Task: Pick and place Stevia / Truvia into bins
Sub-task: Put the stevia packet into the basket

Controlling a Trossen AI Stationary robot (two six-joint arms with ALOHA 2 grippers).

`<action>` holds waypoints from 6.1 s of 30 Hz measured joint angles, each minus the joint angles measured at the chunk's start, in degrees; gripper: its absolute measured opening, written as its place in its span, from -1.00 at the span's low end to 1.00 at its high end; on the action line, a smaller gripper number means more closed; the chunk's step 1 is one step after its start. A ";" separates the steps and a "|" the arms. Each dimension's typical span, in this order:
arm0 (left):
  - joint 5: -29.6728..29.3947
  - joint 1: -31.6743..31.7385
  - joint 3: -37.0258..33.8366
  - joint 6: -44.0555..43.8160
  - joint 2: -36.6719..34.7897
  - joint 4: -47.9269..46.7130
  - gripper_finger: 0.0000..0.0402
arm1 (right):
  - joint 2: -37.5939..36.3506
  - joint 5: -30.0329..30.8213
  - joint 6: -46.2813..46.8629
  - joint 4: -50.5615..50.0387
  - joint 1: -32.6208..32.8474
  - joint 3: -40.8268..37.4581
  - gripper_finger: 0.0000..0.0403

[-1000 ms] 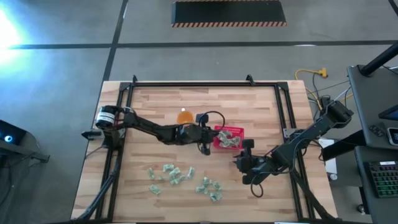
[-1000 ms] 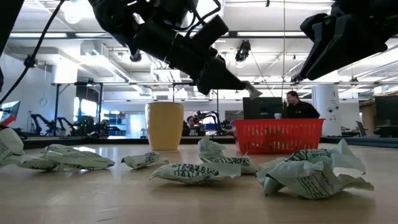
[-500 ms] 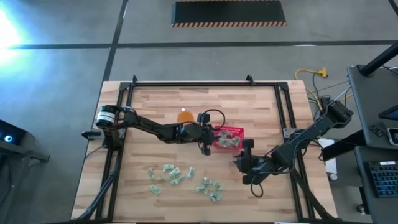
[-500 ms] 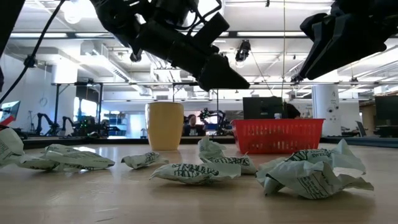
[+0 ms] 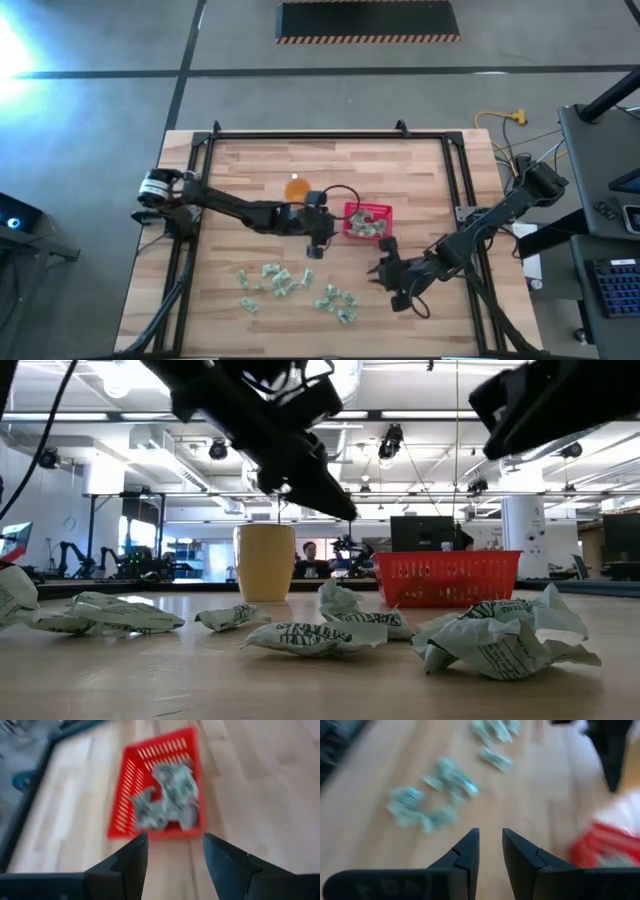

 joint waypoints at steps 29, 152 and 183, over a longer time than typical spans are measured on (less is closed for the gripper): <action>0.85 -9.82 -11.85 -11.07 -11.68 -7.26 -0.14 | 21.38 -18.46 3.01 20.24 -7.51 1.53 -0.30; 21.77 -8.95 -14.50 -11.30 -3.41 2.13 -0.14 | -4.02 22.88 11.99 -22.97 -8.52 1.21 -0.51; 25.83 -7.03 -12.98 -11.74 1.14 1.44 -0.87 | -5.16 22.77 11.99 -23.04 -5.84 1.15 -0.63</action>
